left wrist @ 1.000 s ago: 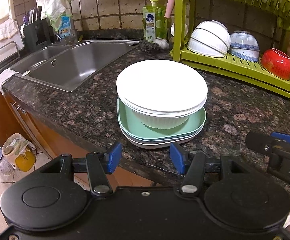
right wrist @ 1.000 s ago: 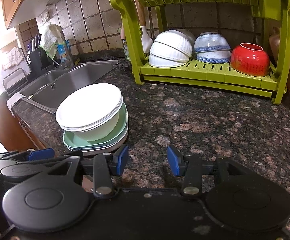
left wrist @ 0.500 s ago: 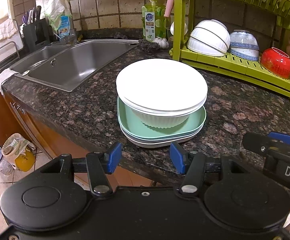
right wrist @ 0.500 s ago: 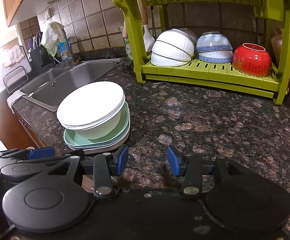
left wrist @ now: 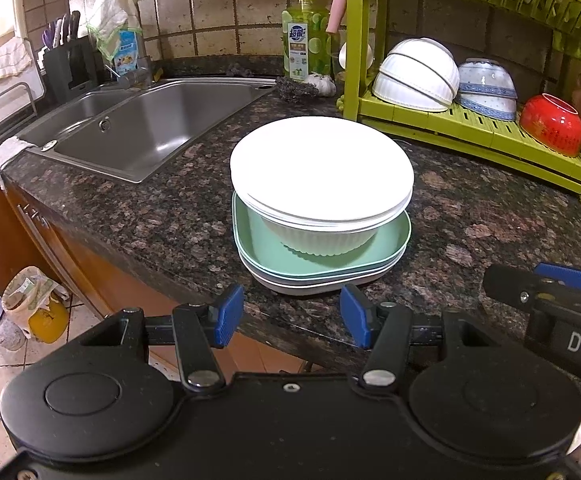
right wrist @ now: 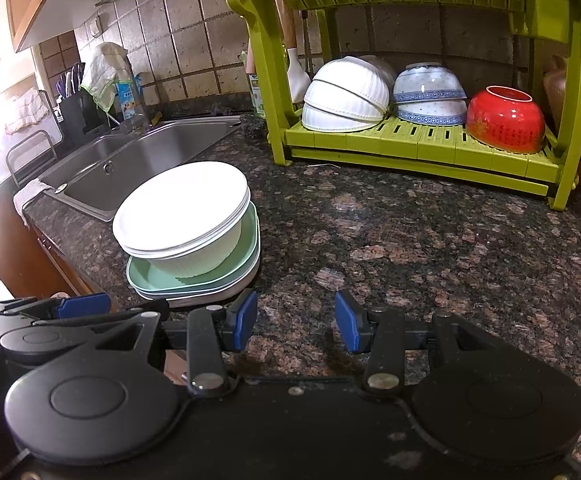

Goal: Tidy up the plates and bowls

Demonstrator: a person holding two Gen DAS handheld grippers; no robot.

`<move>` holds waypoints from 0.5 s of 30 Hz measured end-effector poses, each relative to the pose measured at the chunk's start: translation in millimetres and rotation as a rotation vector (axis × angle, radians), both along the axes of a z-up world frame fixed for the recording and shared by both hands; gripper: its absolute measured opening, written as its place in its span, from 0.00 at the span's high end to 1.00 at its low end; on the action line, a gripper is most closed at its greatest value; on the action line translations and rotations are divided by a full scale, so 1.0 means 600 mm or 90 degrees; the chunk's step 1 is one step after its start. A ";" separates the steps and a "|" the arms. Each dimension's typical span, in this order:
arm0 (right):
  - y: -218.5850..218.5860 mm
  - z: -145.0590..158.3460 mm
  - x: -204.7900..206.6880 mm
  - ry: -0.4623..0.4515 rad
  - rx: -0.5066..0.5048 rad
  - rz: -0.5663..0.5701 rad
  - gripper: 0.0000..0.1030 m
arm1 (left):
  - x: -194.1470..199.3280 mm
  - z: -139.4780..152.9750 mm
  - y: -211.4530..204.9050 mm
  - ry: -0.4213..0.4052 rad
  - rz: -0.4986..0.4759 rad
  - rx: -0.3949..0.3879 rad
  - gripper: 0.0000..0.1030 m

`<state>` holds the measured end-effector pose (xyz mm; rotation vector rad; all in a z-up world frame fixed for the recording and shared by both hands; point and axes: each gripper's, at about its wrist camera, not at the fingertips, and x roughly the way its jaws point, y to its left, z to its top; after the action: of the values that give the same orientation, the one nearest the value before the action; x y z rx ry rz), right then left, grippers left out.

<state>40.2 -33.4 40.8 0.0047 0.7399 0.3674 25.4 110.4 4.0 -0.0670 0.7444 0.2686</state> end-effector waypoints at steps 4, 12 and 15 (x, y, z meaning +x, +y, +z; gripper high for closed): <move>0.000 0.000 0.001 0.000 0.000 0.003 0.55 | 0.001 -0.001 -0.001 0.003 -0.003 0.003 0.42; -0.001 0.000 0.001 0.001 0.001 0.004 0.55 | 0.003 -0.004 -0.002 0.010 -0.008 0.002 0.42; -0.001 0.001 0.001 0.002 0.003 0.003 0.55 | 0.003 -0.003 -0.002 0.010 -0.007 0.000 0.42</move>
<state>41.0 -34.3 41.1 0.0082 0.7425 0.3740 27.2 109.4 2.2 -0.0604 0.7593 0.2590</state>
